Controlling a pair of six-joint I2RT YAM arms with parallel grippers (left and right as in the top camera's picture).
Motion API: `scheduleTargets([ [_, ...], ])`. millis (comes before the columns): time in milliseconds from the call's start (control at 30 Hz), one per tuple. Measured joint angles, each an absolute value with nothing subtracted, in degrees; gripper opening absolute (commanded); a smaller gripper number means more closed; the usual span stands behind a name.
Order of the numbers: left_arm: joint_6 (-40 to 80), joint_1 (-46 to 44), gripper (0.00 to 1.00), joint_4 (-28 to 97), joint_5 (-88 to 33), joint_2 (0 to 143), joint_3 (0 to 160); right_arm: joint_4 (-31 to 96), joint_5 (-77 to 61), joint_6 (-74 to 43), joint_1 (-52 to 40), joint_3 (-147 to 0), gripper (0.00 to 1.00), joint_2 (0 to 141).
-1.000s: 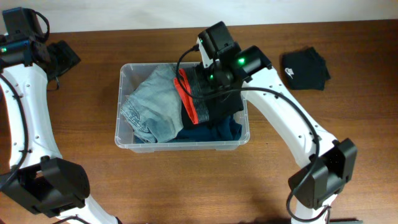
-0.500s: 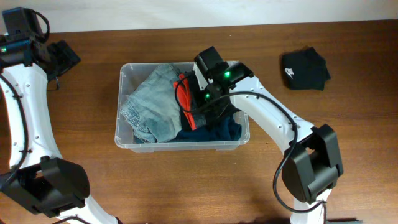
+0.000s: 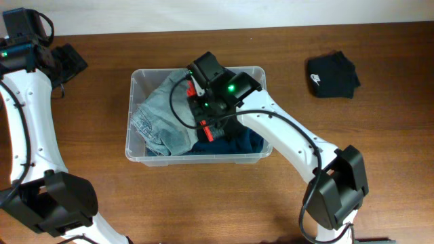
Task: Pack container
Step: 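Press the black shorts down into the box with the right gripper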
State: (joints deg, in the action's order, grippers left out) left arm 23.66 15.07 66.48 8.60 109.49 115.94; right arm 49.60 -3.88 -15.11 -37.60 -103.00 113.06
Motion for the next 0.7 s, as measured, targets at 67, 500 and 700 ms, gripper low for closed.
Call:
scheduleTargets([
  [67, 23.66, 15.07, 0.99, 66.46, 8.60, 109.49, 115.94, 48.93, -3.84, -15.11, -37.67, -103.37, 0.05, 112.86],
  [500, 23.66, 15.07, 1.00, 66.46, 8.60, 109.49, 115.94, 45.32, -0.97, -15.22, -36.51, -103.39, 0.05, 118.15],
  [700, 23.66, 15.07, 0.99, 66.46, 8.60, 109.49, 115.94, 44.53, -0.80, -15.20, -36.51, -104.33, 0.04, 120.70],
])
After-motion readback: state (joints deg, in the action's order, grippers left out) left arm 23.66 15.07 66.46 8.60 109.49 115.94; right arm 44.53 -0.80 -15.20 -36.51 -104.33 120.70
